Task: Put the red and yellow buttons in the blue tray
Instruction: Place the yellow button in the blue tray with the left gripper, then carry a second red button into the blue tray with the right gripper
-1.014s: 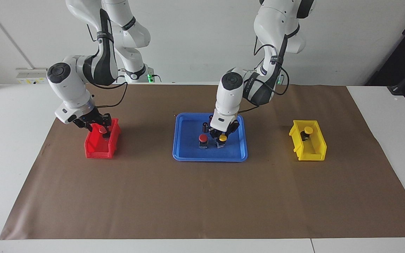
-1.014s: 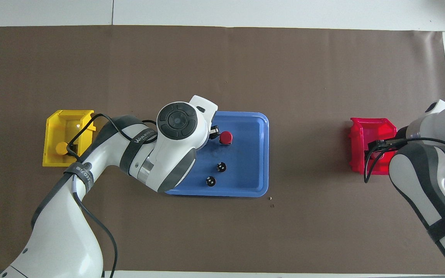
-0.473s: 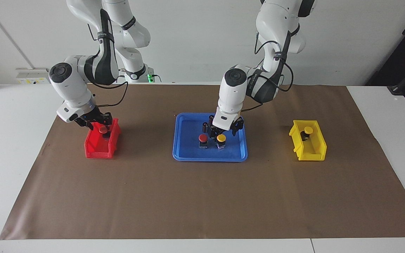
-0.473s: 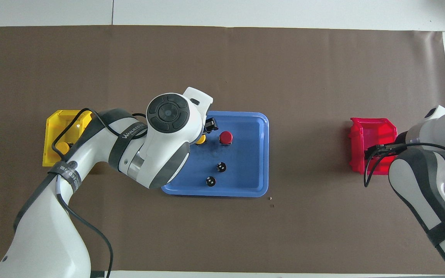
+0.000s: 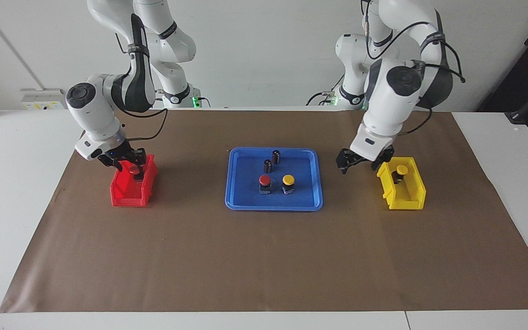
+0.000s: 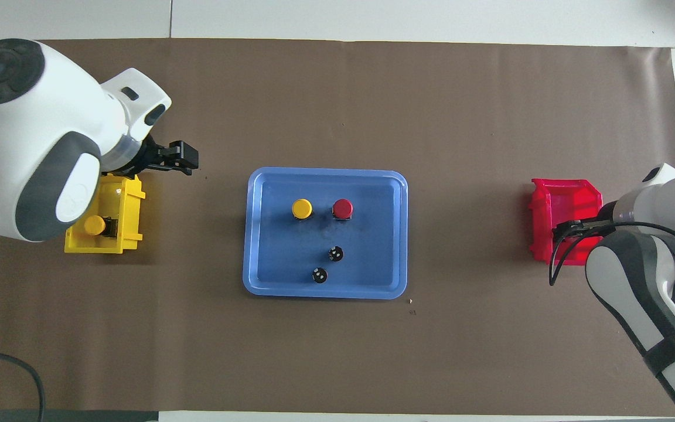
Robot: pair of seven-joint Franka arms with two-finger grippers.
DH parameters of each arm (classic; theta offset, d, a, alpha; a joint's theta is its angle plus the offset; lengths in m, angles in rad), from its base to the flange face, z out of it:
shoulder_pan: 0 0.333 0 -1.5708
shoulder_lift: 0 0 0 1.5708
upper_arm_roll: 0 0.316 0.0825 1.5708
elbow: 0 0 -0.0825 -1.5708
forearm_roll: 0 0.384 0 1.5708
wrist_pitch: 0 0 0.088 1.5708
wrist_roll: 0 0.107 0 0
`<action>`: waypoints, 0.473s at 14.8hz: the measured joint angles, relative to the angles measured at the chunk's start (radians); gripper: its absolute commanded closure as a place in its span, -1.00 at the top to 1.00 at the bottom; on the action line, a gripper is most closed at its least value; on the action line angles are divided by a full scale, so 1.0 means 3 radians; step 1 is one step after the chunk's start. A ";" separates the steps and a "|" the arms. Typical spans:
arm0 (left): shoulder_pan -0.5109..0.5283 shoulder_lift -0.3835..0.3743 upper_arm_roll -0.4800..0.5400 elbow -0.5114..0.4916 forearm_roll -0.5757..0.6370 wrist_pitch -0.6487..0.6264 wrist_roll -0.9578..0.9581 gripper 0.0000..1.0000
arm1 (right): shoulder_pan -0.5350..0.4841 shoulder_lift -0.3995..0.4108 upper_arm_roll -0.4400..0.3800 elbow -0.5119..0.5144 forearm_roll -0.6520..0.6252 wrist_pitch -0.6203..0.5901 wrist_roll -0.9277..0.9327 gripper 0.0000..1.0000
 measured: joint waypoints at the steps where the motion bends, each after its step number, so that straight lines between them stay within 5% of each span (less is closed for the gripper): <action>1: 0.0178 -0.0048 0.0004 0.0093 0.0000 -0.0170 0.0287 1.00 | 0.0000 0.0000 0.0000 -0.0025 0.0000 0.0024 0.0000 0.32; 4: 0.0652 -0.0203 0.0009 0.0281 -0.0001 -0.0610 0.0999 1.00 | 0.0000 0.0000 0.0003 -0.0111 0.0000 0.0144 0.0000 0.16; 7: 0.0796 -0.0346 0.0008 0.0078 -0.0001 -0.0448 0.1169 1.00 | 0.0000 -0.0002 0.0017 -0.0144 0.0000 0.0174 0.0000 -0.39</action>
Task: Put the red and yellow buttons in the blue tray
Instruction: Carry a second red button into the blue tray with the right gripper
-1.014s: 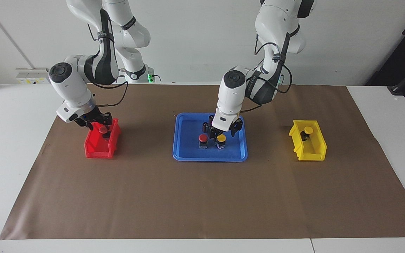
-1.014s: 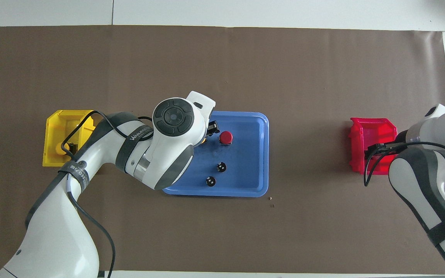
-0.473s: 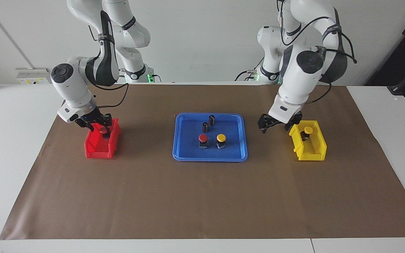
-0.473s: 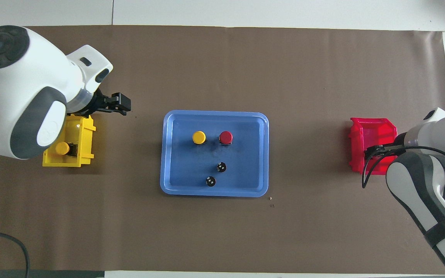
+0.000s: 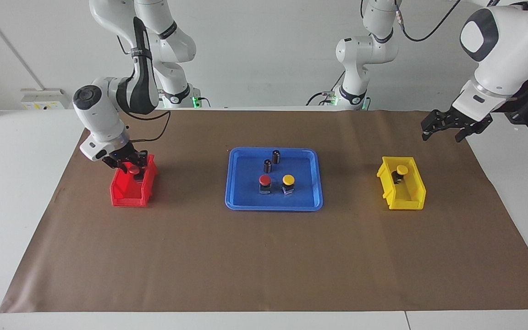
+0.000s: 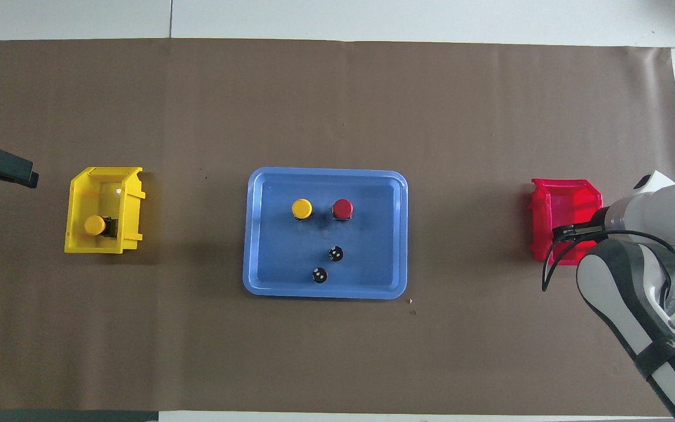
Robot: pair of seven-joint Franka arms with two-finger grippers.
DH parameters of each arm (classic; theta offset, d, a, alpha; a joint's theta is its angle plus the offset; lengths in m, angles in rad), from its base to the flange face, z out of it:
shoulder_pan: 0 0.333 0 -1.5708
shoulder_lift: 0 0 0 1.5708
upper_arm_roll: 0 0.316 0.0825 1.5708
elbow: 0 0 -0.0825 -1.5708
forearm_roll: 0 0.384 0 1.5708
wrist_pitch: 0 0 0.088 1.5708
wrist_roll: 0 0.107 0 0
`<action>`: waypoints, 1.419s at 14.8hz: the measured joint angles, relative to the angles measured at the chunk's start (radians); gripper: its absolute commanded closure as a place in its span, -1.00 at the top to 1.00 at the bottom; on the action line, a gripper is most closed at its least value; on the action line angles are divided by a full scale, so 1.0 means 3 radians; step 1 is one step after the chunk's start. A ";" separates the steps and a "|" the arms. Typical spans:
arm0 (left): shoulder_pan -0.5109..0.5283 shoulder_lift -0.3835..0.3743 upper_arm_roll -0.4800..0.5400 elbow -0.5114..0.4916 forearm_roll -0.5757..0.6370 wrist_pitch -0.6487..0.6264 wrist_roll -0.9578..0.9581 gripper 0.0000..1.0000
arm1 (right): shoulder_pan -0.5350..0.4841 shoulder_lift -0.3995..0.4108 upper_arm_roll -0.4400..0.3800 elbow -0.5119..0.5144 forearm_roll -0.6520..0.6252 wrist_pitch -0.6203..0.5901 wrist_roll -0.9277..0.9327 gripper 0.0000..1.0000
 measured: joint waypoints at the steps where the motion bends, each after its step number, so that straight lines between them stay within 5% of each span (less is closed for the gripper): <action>1: -0.0001 -0.0061 -0.0009 -0.0229 0.0000 0.0244 -0.0001 0.96 | 0.0000 -0.0002 0.0003 0.0000 0.0000 0.0001 0.0000 -0.57; 3: 0.0006 -0.0165 -0.0013 -0.0731 0.0000 0.0739 -0.0012 0.42 | 0.0002 -0.0012 0.0008 0.0005 0.0001 0.0005 -0.0001 -0.68; 6: 0.0031 -0.0155 -0.0008 -0.1121 0.0000 0.1105 -0.0029 0.40 | 0.0002 -0.0015 0.0008 0.0197 0.0000 -0.0239 -0.0008 -0.68; 12: 0.0030 -0.0084 -0.0022 -0.1631 0.0000 0.1686 -0.0225 0.40 | 0.0129 0.0030 0.0038 0.1331 -0.0007 -0.1506 -0.0007 -0.70; 16: 0.0030 -0.0082 -0.0024 -0.1778 0.0000 0.1762 -0.0239 0.40 | 0.0890 0.0303 0.0068 0.1748 0.0030 -0.1443 0.1128 -0.75; 21: 0.0031 -0.0082 -0.0021 -0.1949 0.0000 0.1900 -0.0241 0.29 | 0.1897 0.1029 0.0097 0.2165 0.0039 -0.1089 0.2442 -0.74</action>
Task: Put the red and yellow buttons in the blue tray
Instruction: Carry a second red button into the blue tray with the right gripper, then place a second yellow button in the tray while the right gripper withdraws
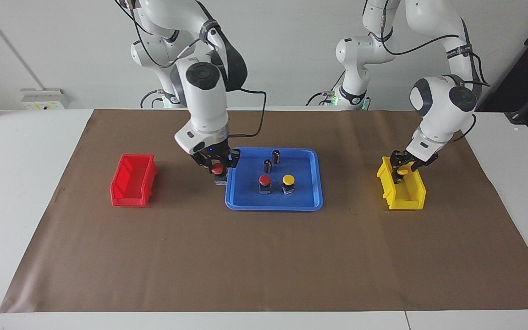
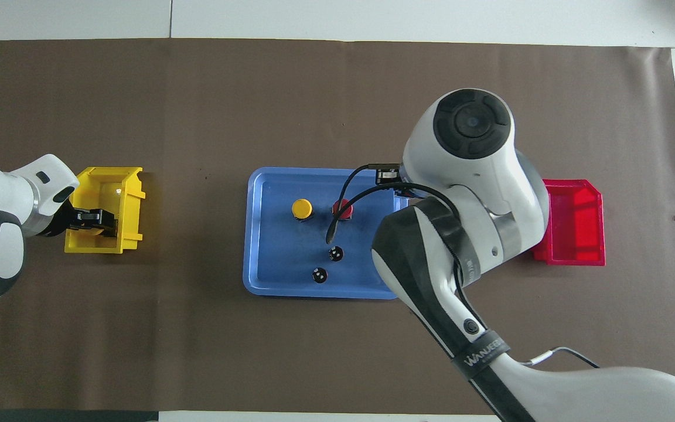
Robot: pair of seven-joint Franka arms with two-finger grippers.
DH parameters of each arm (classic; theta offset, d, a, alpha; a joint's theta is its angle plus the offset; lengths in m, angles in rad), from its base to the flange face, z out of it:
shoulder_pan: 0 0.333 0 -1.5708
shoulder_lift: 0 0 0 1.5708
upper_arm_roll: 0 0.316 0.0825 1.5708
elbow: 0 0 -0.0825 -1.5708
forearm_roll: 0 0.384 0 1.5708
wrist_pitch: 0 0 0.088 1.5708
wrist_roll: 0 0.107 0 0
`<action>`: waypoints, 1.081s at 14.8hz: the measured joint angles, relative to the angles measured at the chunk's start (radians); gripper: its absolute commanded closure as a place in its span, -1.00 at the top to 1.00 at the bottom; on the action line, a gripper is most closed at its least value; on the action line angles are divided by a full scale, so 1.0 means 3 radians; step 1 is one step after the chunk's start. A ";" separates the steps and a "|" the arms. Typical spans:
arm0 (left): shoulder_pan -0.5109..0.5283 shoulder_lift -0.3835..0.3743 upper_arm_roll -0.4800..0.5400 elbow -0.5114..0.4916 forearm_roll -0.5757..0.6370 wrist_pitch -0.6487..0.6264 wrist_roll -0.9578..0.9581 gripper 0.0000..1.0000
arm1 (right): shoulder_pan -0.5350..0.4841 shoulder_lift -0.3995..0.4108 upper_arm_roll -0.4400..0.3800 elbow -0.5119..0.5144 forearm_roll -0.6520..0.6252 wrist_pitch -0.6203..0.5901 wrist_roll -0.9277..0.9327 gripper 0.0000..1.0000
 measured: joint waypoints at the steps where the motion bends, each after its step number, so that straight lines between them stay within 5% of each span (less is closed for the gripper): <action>1: 0.0000 0.0001 0.0000 -0.0029 0.0000 0.0039 -0.0006 -0.45 | 0.0075 0.0112 -0.0002 0.0006 -0.0002 0.0066 0.0051 -0.74; 2: 0.0000 0.0001 0.0000 -0.0053 0.0000 0.0071 -0.0014 -0.96 | 0.0105 0.0195 -0.0004 0.0004 -0.0002 0.0132 0.0058 -0.74; 7: 0.0000 0.0010 0.0000 -0.0025 0.0000 0.0112 -0.0034 -0.97 | 0.0135 0.0345 -0.0005 -0.0021 -0.0002 0.0225 0.0050 -0.72; 10: -0.0012 0.0091 -0.0014 0.0486 0.0000 -0.0248 -0.0034 -0.97 | 0.0144 0.0341 -0.0007 -0.0122 -0.0002 0.0284 0.0050 -0.62; 11: -0.0037 0.0130 -0.0027 0.0771 0.0000 -0.0473 -0.0036 -0.97 | 0.0144 0.0340 -0.0008 -0.0182 -0.0002 0.0338 0.0049 -0.38; 13: -0.0200 0.0199 -0.0042 0.1245 0.0000 -0.0884 -0.0250 -0.97 | 0.0144 0.0336 -0.0008 -0.0260 -0.0002 0.0403 0.0049 0.65; 14: -0.0358 0.0223 -0.0052 0.1348 0.0000 -0.0944 -0.0497 -0.97 | 0.0144 0.0326 -0.0009 -0.0262 -0.0002 0.0403 0.0049 1.00; 16: -0.0759 0.0269 -0.0076 0.1290 0.0000 -0.0787 -0.1092 -0.97 | 0.0144 0.0298 -0.0021 -0.0250 -0.0005 0.0395 0.0049 1.00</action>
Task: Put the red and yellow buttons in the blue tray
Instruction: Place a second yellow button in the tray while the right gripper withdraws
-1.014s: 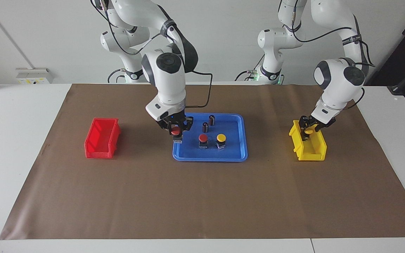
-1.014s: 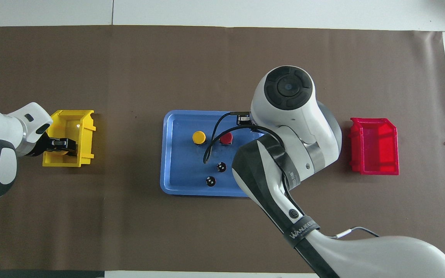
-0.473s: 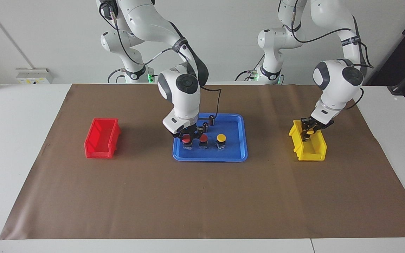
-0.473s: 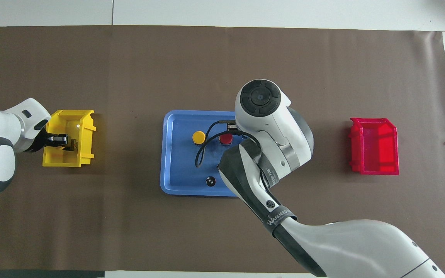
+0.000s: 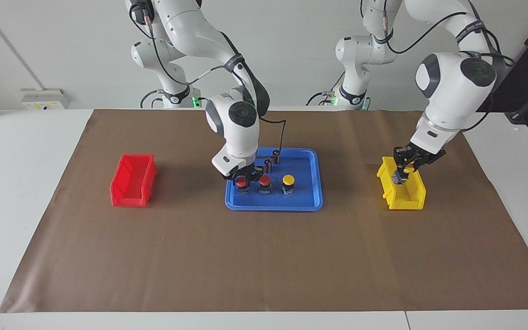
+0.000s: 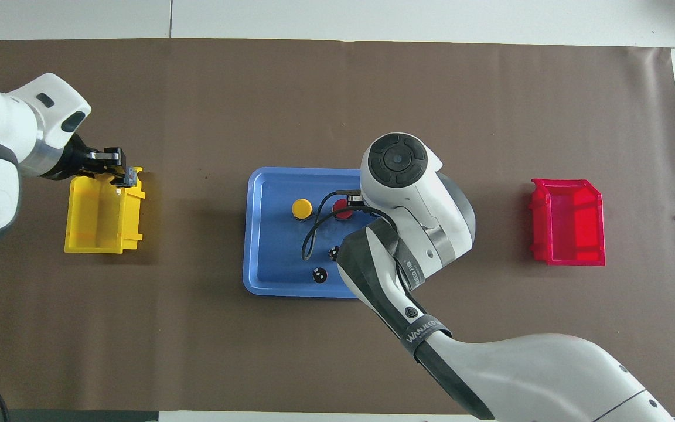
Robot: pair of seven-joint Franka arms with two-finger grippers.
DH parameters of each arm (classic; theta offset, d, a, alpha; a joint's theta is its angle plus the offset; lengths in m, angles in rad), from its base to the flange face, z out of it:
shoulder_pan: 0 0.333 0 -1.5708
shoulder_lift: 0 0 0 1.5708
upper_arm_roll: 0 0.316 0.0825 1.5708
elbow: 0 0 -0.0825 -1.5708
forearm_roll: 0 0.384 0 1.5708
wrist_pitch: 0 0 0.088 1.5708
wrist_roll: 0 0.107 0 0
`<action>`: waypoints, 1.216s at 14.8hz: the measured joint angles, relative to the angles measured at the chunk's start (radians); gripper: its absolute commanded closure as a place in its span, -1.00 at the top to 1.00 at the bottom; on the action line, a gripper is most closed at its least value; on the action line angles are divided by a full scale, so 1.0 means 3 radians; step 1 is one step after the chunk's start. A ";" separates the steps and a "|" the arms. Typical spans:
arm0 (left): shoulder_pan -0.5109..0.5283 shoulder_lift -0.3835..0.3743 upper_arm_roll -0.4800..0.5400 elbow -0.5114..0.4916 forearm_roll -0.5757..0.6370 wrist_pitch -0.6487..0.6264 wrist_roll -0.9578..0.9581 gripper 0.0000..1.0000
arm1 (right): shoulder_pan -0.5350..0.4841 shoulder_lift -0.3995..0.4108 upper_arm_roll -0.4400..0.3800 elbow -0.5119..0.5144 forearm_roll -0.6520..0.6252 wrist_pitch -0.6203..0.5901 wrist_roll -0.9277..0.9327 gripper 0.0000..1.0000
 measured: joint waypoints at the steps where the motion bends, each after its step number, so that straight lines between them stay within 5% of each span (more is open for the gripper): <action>1: -0.0216 0.0040 -0.0013 -0.0072 0.0000 0.0144 -0.0299 -0.97 | -0.0004 -0.0015 -0.0017 0.0046 -0.0002 -0.0040 0.0000 1.00; 6: -0.0829 0.0320 -0.0037 -0.0251 0.0000 0.0503 -0.0960 -0.97 | -0.0476 -0.0236 -0.0077 0.0656 -0.0025 -0.0743 -0.0009 1.00; 14: -0.1039 0.0500 -0.0027 -0.0346 0.0000 0.0730 -0.1110 -0.95 | -0.1453 -0.1074 -0.0078 0.0746 -0.0023 -0.1657 -0.0849 1.00; 15: -0.1041 0.0515 -0.0027 -0.0349 0.0000 0.0778 -0.1118 -0.73 | -0.1545 -0.1147 -0.0079 0.0748 -0.0023 -0.1764 -0.0963 1.00; 17: -0.1050 0.0570 -0.0031 -0.0353 0.0000 0.0884 -0.1125 0.65 | -0.1749 -0.1234 -0.0087 0.0782 -0.0023 -0.1949 -0.1264 1.00; 18: -0.1052 0.0593 -0.0032 -0.0352 0.0000 0.0922 -0.1125 0.69 | -0.1864 -0.1248 -0.0094 0.0838 -0.0023 -0.2025 -0.1438 1.00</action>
